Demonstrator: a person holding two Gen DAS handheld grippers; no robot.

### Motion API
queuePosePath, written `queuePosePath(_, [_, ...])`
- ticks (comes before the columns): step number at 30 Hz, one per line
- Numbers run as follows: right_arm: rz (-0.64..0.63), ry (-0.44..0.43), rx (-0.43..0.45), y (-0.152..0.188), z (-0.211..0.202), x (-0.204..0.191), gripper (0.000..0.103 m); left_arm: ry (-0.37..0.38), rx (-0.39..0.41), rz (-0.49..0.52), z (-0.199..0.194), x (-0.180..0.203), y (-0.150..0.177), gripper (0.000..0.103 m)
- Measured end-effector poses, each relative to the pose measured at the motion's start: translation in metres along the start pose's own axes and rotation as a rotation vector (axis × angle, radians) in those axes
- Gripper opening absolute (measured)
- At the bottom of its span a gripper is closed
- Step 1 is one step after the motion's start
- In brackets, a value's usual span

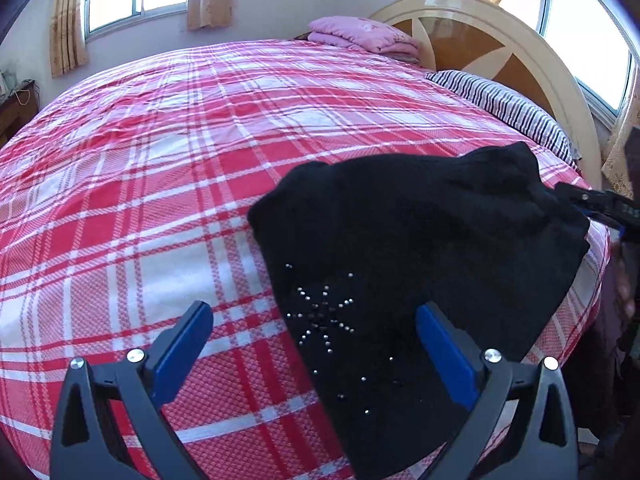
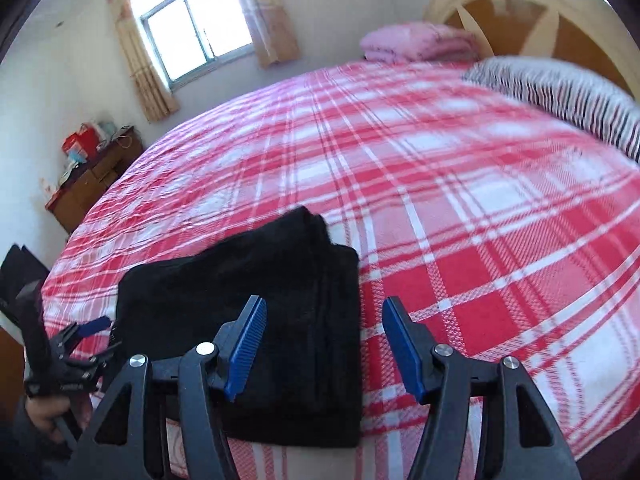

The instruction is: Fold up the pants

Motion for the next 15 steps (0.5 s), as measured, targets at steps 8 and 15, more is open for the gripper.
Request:
queuePosePath(8, [0.055, -0.079, -0.047, 0.004, 0.014, 0.006, 0.062, 0.051, 0.019, -0.039, 0.005, -0.001, -0.001, 0.103])
queuePosePath(15, [0.128, -0.136, -0.073, 0.002, 0.011, 0.020, 0.053, 0.149, 0.030, -0.080, 0.003, -0.006, -0.002, 0.103])
Point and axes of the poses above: each gripper's, at about its wrist camera, not at the fingertips, and z roughly the way its jaws point, x to its right, y to its underside, the point moved 4 cm from there along z, roughly the way its jaws point, and after that the axes turned 7 degrees about -y, right-handed, at the moved point
